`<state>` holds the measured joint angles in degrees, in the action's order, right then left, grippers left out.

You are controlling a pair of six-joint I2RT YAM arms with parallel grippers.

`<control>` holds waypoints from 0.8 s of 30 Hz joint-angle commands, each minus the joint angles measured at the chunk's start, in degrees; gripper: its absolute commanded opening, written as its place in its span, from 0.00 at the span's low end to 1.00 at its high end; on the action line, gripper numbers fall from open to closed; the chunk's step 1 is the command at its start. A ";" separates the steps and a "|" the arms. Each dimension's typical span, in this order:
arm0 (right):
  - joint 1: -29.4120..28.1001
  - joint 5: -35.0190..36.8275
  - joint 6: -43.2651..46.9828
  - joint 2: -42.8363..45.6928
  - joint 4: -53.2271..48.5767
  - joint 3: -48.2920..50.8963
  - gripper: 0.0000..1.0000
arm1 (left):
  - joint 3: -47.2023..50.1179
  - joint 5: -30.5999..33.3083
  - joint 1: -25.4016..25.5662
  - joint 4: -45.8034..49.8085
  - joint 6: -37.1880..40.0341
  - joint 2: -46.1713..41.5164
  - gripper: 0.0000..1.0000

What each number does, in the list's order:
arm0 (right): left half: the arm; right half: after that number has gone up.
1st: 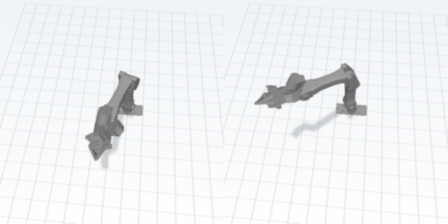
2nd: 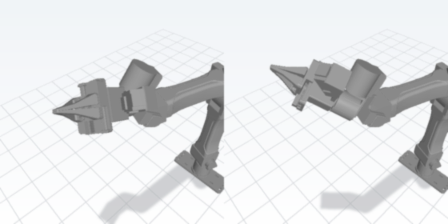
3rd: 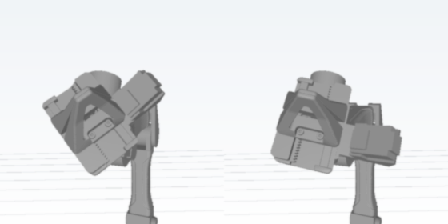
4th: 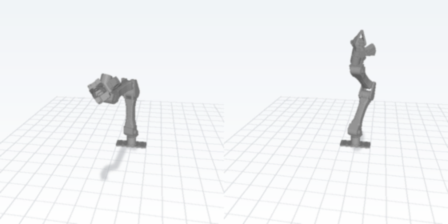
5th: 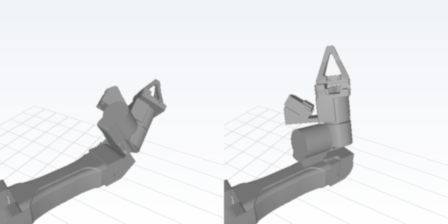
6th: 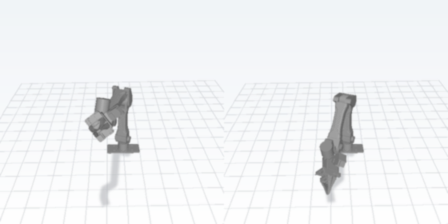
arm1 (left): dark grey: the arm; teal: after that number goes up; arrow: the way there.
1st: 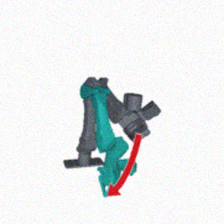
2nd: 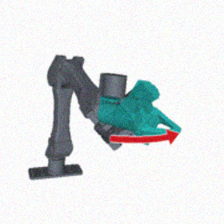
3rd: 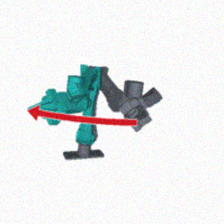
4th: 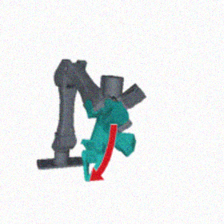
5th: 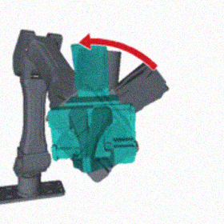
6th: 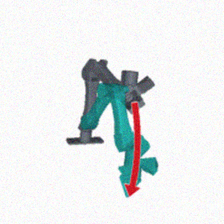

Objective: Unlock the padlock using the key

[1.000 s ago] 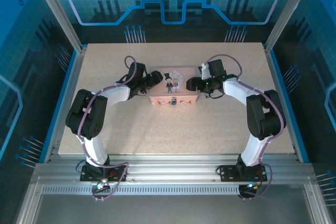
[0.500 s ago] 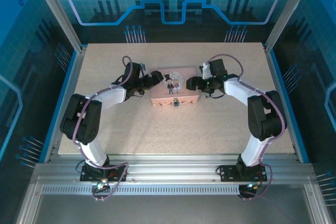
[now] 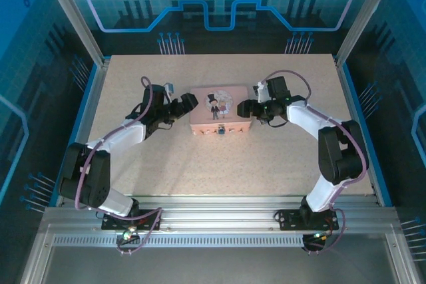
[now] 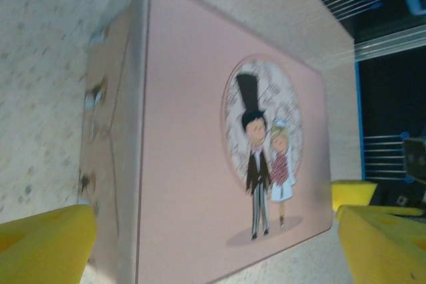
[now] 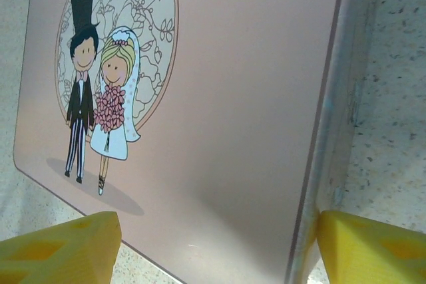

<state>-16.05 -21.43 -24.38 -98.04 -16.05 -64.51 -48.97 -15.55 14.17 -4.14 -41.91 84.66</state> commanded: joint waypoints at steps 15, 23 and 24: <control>2.26 19.89 -0.57 0.97 -20.46 -5.16 0.59 | 11.37 7.43 13.70 9.46 -4.04 -15.53 0.92; 3.66 20.92 -4.21 -5.73 -20.45 -7.33 0.40 | 12.81 11.25 19.83 10.59 -6.63 -18.39 0.91; 3.66 21.07 -4.55 -6.58 -20.16 -7.60 0.40 | 12.86 11.50 20.15 10.54 -6.79 -18.48 0.91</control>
<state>-12.58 -1.87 -27.05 -102.15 -34.22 -70.02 -36.47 -6.61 33.23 4.89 -47.13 67.48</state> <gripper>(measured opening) 0.405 0.910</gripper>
